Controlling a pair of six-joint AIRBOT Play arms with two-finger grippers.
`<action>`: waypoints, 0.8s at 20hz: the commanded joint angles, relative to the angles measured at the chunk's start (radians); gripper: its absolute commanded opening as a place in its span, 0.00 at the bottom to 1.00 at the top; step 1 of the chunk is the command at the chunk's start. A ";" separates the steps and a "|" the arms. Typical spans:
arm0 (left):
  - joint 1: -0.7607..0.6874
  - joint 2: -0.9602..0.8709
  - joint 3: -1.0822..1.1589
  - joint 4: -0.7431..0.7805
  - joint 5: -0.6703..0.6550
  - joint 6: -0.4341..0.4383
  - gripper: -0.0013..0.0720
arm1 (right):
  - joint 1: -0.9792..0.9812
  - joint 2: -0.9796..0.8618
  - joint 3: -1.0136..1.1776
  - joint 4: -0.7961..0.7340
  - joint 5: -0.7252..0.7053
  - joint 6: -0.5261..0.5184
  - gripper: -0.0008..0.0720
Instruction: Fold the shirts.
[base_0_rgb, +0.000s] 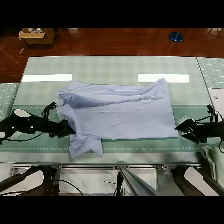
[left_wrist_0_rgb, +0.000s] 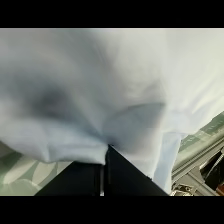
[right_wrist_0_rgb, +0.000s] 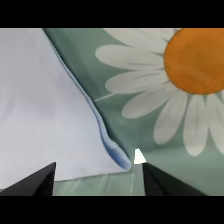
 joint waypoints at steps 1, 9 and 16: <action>0.000 0.024 0.001 -0.006 -0.012 0.003 0.05 | 0.000 0.001 -0.065 0.066 -0.064 0.002 0.75; 0.000 0.097 0.039 -0.006 -0.016 0.002 0.05 | 0.000 0.001 -0.132 0.214 -0.150 -0.050 0.04; 0.000 0.254 0.394 -0.006 -0.105 -0.036 0.05 | 0.001 0.029 0.142 0.546 0.140 -0.255 0.04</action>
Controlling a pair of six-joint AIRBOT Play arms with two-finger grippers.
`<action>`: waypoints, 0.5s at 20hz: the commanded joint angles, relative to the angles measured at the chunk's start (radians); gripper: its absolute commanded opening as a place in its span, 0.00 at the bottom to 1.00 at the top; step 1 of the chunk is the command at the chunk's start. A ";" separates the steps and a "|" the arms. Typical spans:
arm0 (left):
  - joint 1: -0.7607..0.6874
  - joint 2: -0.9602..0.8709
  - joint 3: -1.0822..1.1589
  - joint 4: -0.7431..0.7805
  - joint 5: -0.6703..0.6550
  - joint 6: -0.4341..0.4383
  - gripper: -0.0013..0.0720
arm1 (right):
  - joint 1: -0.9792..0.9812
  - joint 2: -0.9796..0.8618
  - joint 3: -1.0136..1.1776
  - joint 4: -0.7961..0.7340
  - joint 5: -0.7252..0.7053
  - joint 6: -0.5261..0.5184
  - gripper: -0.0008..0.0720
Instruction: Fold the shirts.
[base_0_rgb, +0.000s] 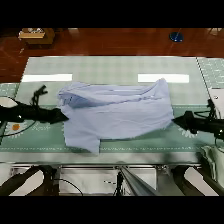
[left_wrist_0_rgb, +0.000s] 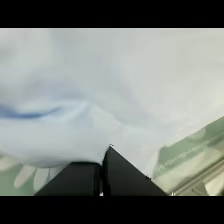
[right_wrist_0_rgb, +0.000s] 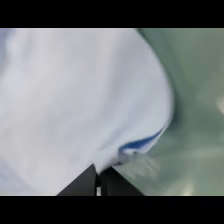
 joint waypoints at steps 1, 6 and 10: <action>0.000 0.122 0.245 -0.005 -0.034 -0.054 0.05 | 0.001 0.045 0.206 0.174 0.156 -0.043 0.04; -0.001 0.278 0.702 -0.005 -0.010 -0.159 0.05 | 0.017 0.201 0.686 0.238 0.123 0.069 0.04; -0.001 0.370 1.001 -0.004 0.094 -0.161 0.04 | 0.058 0.280 1.093 0.134 0.005 0.197 0.04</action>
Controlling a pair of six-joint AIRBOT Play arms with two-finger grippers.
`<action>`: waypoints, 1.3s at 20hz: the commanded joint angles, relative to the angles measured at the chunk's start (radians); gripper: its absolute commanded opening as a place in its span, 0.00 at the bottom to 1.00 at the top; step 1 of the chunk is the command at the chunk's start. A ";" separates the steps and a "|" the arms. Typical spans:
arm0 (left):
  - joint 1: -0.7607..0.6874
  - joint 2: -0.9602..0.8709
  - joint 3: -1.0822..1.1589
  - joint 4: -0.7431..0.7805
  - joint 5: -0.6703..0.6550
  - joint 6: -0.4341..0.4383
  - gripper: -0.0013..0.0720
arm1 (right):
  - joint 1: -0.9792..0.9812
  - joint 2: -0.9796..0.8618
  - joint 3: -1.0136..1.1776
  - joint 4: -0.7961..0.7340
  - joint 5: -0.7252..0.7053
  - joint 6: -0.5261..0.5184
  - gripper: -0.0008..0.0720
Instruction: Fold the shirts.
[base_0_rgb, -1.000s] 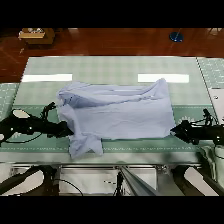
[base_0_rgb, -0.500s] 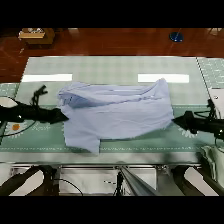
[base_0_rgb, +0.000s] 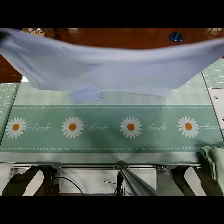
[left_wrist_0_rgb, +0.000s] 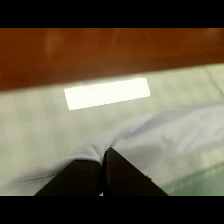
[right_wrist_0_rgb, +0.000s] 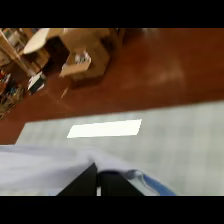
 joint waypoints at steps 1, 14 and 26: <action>-0.001 0.083 0.266 0.004 0.084 -0.023 0.04 | 0.018 0.067 0.356 -0.104 -0.100 0.142 0.04; 0.000 0.212 0.655 0.312 -0.344 -0.326 0.04 | 0.019 0.087 0.911 -0.472 0.447 0.371 0.04; -0.002 0.152 0.191 0.348 -0.635 -0.169 0.04 | 0.414 0.195 0.123 -0.995 0.535 0.330 0.04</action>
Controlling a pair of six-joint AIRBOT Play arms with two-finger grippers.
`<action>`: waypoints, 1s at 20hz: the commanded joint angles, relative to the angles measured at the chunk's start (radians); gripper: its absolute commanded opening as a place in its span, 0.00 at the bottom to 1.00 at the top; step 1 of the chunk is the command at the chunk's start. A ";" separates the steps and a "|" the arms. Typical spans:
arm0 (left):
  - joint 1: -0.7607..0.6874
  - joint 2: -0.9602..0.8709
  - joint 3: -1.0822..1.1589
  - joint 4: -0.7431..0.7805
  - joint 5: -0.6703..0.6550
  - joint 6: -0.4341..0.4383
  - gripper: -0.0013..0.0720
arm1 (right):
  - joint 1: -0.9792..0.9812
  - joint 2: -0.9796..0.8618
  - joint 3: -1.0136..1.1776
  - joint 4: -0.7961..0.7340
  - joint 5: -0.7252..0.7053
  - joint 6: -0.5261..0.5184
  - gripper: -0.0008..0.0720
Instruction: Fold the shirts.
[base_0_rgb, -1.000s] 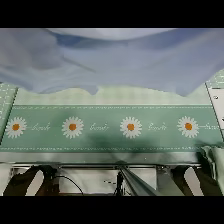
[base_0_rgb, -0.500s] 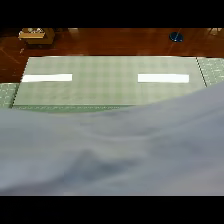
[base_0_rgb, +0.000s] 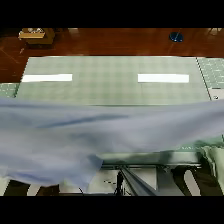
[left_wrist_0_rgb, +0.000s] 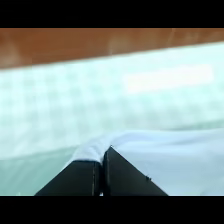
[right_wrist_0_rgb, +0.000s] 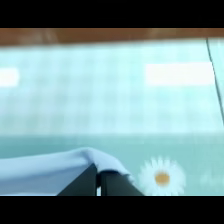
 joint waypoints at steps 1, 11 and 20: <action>-0.001 -0.049 -0.235 0.025 -0.003 0.068 0.04 | 0.124 -0.090 -0.228 -0.150 0.017 -0.050 0.04; -0.142 -0.509 -0.396 0.026 0.480 0.254 0.04 | 0.209 -0.648 -0.169 -0.125 -0.495 -0.080 0.04; -0.213 -0.799 -0.396 0.024 0.932 0.256 0.04 | 0.209 -0.824 -0.169 -0.105 -0.959 0.013 0.04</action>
